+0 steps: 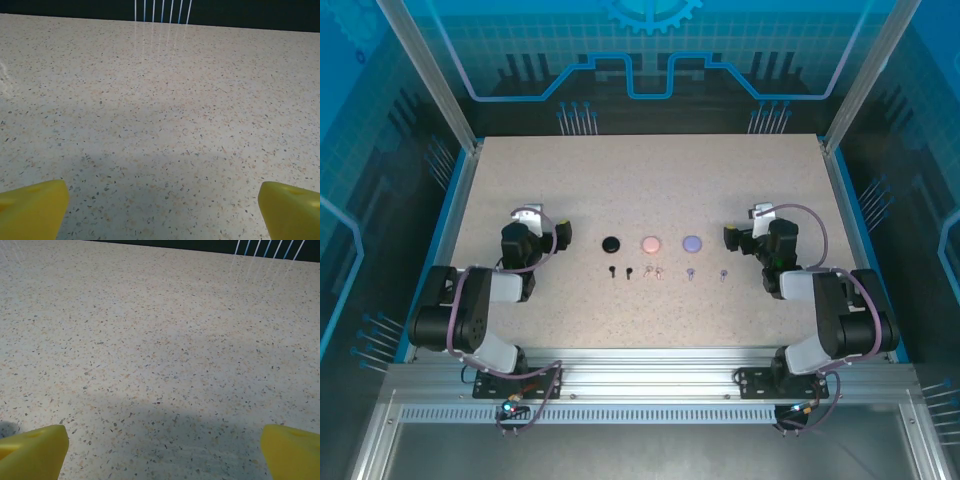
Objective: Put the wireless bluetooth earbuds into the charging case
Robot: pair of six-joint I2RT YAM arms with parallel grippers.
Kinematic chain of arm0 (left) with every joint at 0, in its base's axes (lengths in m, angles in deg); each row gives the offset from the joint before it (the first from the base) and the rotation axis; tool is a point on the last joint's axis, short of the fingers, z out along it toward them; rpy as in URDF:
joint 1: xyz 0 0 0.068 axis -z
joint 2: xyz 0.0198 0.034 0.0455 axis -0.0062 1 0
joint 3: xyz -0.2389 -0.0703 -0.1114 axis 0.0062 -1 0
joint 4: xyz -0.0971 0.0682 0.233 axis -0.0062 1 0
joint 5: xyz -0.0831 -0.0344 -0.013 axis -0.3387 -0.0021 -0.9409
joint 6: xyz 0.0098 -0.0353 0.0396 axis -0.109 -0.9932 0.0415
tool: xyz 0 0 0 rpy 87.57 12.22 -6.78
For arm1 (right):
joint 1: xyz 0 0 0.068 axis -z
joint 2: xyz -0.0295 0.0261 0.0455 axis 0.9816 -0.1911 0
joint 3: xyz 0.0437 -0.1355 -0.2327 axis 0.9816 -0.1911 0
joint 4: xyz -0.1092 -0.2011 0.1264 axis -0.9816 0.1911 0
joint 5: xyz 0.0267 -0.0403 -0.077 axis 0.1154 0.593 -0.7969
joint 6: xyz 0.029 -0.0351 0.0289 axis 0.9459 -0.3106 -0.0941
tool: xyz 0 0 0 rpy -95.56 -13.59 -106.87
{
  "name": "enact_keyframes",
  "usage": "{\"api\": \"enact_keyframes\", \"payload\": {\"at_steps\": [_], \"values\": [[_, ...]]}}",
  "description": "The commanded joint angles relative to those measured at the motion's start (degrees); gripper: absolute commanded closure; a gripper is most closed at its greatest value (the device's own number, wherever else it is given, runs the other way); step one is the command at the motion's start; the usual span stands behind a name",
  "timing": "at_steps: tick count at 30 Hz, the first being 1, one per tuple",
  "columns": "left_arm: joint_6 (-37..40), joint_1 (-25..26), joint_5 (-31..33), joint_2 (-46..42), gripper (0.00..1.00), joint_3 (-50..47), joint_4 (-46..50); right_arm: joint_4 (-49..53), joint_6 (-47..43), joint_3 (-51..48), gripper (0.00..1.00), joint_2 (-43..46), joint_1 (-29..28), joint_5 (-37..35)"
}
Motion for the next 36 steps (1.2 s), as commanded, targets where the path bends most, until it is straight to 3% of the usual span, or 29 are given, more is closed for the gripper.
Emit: {"api": "enact_keyframes", "payload": {"at_steps": [1,36], "values": [[-0.1,0.0,-0.1,0.3,0.01,0.5,-0.2,-1.4,-0.6,0.7,0.0,-0.5,-0.1,-0.2],[-0.3,-0.2,-1.1,0.3,0.01,0.8,0.2,-1.1,0.0,0.8,0.0,-0.4,0.9,1.7]]}}
